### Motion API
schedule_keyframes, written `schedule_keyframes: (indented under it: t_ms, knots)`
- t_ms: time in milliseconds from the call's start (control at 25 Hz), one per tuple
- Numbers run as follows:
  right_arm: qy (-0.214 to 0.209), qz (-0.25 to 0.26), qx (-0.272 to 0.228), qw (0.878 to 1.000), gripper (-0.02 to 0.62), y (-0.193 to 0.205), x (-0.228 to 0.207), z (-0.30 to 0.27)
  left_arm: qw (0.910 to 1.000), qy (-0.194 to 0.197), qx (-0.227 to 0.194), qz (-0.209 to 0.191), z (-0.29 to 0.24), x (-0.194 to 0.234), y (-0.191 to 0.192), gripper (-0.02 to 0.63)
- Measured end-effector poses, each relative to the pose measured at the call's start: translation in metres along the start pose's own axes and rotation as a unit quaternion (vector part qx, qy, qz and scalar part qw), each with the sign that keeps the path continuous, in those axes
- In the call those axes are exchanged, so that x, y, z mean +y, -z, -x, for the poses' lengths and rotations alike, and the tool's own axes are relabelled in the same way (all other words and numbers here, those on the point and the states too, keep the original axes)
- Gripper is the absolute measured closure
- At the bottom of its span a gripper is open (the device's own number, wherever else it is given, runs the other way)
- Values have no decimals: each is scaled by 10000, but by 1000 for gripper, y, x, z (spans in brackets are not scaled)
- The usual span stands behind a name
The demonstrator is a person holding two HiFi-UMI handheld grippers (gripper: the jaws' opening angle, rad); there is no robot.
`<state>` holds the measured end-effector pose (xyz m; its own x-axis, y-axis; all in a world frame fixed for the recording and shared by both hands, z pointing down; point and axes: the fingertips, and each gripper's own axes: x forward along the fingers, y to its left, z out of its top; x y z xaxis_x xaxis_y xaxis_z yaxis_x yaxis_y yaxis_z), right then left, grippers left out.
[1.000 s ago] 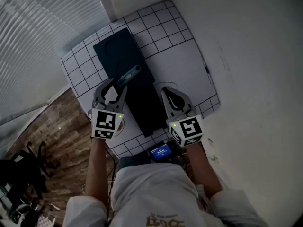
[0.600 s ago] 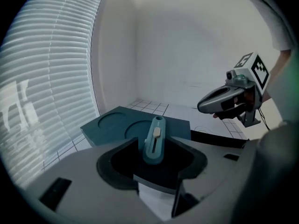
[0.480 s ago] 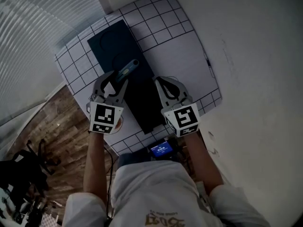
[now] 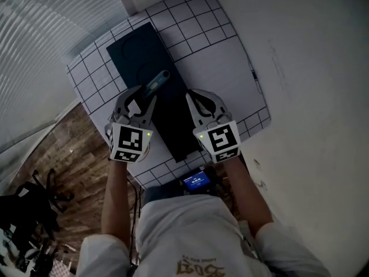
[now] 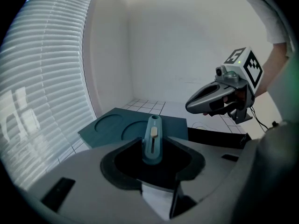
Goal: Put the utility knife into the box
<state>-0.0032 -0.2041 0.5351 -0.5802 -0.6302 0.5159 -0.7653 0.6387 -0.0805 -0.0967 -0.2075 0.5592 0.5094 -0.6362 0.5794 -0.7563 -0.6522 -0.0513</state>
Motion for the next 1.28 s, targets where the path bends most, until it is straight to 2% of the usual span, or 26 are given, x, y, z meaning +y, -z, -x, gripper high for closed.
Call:
schedule_keyframes:
  t_ms: [440,1280]
  knots:
    - [-9,80,-26,10000,588,-1,-3,15,9997,-136,-115,191,16,-2,-10,459]
    - [-189,264,-106,9994,588,10,14,69,9987,-440,-93,249,66,-44,-15,459]
